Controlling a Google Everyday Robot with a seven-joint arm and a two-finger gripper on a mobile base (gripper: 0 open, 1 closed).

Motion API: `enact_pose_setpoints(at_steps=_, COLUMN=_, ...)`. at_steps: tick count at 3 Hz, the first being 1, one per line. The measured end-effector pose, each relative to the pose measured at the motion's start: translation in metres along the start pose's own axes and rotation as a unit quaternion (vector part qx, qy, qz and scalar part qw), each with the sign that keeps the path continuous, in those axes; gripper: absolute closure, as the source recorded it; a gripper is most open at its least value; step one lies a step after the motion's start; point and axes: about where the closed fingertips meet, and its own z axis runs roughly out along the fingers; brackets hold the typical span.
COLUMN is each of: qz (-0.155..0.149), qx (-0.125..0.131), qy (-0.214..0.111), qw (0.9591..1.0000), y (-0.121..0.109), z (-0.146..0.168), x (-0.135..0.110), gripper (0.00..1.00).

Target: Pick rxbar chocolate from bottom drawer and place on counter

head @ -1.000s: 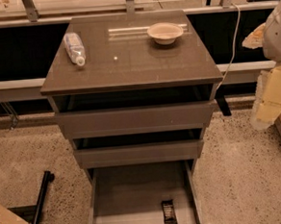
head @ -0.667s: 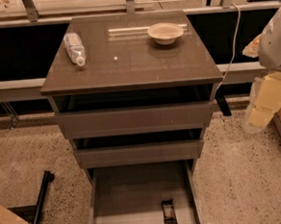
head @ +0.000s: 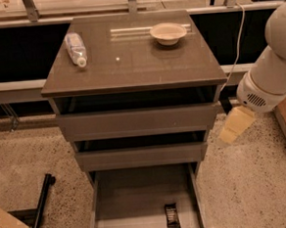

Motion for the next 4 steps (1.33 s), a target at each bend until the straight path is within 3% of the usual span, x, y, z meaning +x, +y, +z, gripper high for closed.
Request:
enact_pose_setpoints(at_steps=1, qz=0.01, qx=0.001, qy=-0.005, qw=0.9999, y=0.001, z=-0.006, x=-0.004, gripper=0.0)
enact_pose_setpoints(at_steps=2, qz=0.027, qx=-0.031, qy=-0.005, qw=0.9991, y=0.001, z=0.013, x=-0.001, gripper=0.0)
enact_pose_setpoints(at_steps=3, qz=0.065, qx=-0.073, qy=-0.009, qw=0.9952, y=0.01, z=0.05, x=-0.001, gripper=0.0)
enact_pose_setpoints(at_steps=4, qz=0.101, qx=-0.1, qy=-0.01, qw=0.9898, y=0.018, z=0.093, x=-0.005, gripper=0.0)
